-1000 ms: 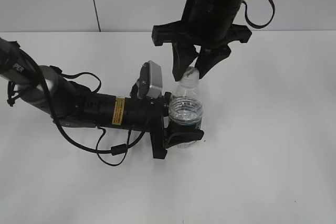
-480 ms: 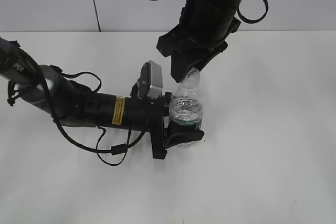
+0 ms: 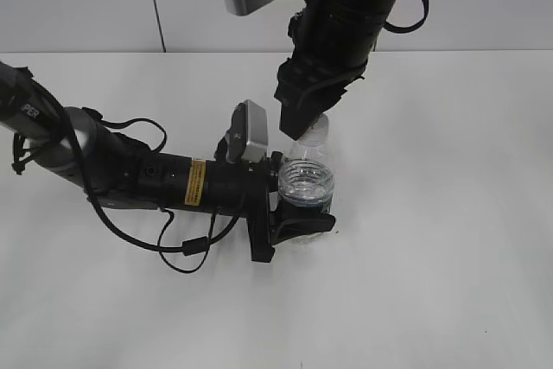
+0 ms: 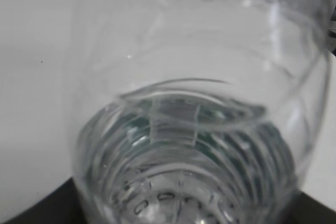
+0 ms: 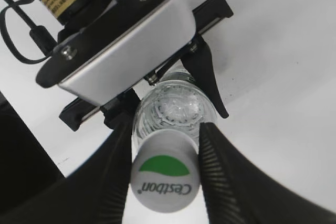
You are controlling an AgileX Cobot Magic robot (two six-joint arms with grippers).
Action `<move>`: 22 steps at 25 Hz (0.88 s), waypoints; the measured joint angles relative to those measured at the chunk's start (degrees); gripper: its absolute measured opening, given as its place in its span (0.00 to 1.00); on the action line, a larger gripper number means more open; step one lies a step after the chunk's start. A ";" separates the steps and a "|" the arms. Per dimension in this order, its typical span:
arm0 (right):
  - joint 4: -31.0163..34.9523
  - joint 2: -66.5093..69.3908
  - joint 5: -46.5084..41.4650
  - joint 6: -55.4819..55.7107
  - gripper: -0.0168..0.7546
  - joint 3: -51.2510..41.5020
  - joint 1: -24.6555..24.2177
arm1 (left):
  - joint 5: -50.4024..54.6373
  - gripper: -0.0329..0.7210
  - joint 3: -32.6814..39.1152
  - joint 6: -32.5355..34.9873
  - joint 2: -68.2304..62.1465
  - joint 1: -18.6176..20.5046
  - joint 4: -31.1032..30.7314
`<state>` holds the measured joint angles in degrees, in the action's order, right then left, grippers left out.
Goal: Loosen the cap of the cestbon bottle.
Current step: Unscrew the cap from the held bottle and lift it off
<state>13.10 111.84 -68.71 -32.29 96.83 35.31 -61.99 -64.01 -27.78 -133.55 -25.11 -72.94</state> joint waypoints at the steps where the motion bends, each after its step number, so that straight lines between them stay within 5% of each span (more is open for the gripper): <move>1: 0.06 0.00 0.00 -1.28 0.41 0.00 0.00 | 0.00 0.58 0.00 0.00 0.00 0.00 0.00; 22: 0.47 0.00 -0.24 -27.32 0.41 0.00 0.07 | 0.06 0.58 -0.07 0.00 0.01 0.00 -0.89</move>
<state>13.57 111.84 -68.95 -59.61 96.83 35.39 -61.93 -64.09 -27.78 -133.54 -25.11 -73.82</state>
